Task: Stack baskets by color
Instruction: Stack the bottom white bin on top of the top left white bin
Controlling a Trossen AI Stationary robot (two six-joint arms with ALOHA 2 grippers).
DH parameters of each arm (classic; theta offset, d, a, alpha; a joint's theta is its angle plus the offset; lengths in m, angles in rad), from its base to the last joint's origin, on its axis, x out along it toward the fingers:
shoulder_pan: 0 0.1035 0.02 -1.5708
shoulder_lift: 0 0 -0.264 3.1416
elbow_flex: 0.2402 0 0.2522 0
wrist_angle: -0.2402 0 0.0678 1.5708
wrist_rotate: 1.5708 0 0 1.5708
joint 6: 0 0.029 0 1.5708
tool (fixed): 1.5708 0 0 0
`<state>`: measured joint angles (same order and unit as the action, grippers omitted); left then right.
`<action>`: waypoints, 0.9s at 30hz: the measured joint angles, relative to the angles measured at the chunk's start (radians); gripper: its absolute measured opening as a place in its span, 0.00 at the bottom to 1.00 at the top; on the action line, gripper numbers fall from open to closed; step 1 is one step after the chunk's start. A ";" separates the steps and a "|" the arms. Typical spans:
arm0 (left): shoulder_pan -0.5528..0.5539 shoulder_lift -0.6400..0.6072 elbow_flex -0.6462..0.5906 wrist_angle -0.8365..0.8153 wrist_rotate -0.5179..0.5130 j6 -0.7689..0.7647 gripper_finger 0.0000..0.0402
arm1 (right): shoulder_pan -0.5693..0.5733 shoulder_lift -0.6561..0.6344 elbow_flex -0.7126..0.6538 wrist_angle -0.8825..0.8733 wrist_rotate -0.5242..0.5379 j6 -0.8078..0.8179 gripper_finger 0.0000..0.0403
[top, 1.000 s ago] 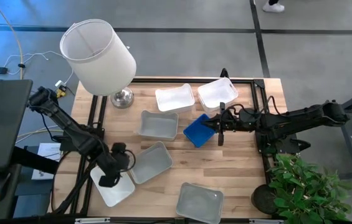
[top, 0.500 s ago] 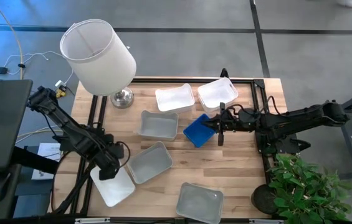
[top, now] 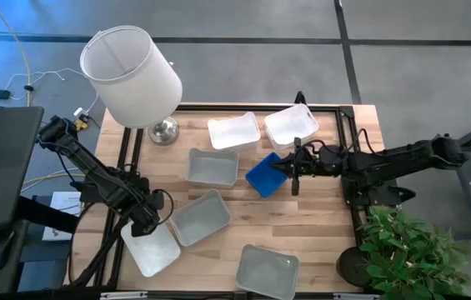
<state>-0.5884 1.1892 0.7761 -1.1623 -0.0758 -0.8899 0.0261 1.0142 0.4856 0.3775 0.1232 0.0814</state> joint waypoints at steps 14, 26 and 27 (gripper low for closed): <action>0.000 0.000 -0.044 0.016 -0.018 -0.021 0.58 | 0.000 0.000 0.000 0.000 0.004 0.011 0.00; 0.001 -0.001 -0.044 0.016 -0.014 -0.031 0.03 | 0.000 0.000 0.000 0.000 0.004 0.015 0.00; 0.003 -0.001 -0.044 0.019 -0.013 -0.037 0.03 | 0.000 0.000 0.000 0.000 0.004 0.015 0.00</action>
<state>-0.5853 1.1881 0.7322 -1.1434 -0.0890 -0.9269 0.0261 1.0142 0.4854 0.3775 0.1268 0.0967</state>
